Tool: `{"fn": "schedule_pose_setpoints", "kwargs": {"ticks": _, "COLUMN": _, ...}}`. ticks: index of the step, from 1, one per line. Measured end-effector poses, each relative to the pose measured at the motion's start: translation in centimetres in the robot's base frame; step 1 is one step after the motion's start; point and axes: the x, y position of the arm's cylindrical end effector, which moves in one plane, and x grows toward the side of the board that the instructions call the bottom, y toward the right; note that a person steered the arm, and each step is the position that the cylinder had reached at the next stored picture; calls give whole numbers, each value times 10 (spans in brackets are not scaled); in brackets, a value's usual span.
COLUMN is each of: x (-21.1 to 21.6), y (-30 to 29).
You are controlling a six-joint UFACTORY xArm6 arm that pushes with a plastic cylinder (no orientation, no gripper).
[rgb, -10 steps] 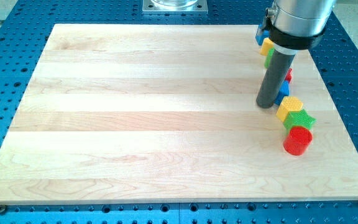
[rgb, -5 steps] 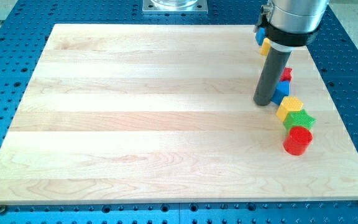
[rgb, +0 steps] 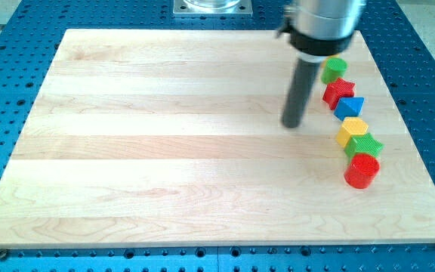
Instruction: Adjust the blue triangle in between the red star and yellow hexagon
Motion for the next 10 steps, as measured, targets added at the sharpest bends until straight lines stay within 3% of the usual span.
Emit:
{"fn": "schedule_pose_setpoints", "kwargs": {"ticks": 1, "x": -10, "y": -44}}
{"fn": "schedule_pose_setpoints", "kwargs": {"ticks": 2, "x": -12, "y": -45}}
{"fn": "schedule_pose_setpoints", "kwargs": {"ticks": 4, "x": -36, "y": -99}}
{"fn": "schedule_pose_setpoints", "kwargs": {"ticks": 6, "x": 39, "y": -126}}
{"fn": "schedule_pose_setpoints", "kwargs": {"ticks": 7, "x": 73, "y": -100}}
{"fn": "schedule_pose_setpoints", "kwargs": {"ticks": 9, "x": 145, "y": 36}}
{"fn": "schedule_pose_setpoints", "kwargs": {"ticks": 10, "x": 145, "y": 53}}
